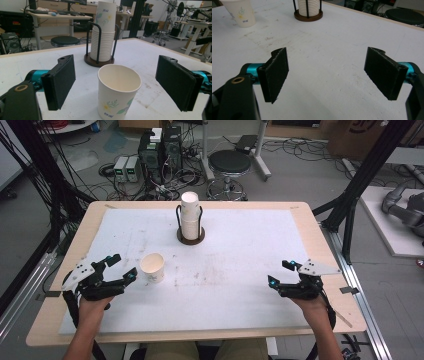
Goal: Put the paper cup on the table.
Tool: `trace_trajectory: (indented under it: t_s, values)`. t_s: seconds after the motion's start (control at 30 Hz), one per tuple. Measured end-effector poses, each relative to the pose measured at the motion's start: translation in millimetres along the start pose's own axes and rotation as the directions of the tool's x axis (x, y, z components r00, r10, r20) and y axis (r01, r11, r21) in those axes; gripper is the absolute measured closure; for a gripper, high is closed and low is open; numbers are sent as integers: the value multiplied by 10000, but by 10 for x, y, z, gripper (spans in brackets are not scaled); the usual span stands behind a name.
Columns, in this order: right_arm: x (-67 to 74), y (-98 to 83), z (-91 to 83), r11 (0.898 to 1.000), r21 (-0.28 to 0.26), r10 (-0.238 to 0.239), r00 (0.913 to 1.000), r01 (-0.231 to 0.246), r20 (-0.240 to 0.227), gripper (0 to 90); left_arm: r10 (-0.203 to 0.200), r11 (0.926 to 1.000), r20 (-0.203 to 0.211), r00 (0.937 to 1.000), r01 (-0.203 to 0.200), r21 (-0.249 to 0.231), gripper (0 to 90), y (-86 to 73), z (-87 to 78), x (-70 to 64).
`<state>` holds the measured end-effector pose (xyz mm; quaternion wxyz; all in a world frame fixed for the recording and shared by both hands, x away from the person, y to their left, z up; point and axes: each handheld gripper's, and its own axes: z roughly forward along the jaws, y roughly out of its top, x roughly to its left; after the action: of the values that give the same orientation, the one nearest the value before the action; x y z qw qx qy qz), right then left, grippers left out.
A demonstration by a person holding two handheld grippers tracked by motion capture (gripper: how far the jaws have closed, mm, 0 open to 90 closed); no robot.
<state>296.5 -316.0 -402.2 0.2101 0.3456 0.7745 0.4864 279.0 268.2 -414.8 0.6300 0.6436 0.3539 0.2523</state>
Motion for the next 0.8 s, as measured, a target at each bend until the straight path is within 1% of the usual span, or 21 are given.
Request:
trace_trajectory:
  t_s: [0.1,0.23,0.27,0.37,0.4,0.5,0.8]
  values:
    - [26,22,-10,9997,-178,-151,9999,153,76,201,79,10000,-17,10000,-79,-15,167,6,-31,-7]
    - [54,47,-11,9990,-405,-193,9998,194,28,201,100,9999,-43,9999,-100,-37,167,7,-56,-16]
    - [56,49,-10,9990,-413,-185,9998,186,25,201,161,9999,-40,9999,-161,2,167,8,-59,-17]
    - [60,52,-7,9989,-415,-208,9998,209,37,201,142,9999,-37,9999,-142,-1,167,6,-54,-23]
    - [62,53,-2,9988,-429,-219,9998,219,22,201,201,9998,-44,9998,-200,43,167,8,-38,-25]
    - [59,45,-2,9991,-376,-211,9998,213,55,201,210,9997,-21,9998,-209,137,168,-3,-25,-26]
    - [54,46,-6,9988,-432,-224,9997,228,90,201,179,9998,-53,9998,-178,86,169,-2,-40,-19]
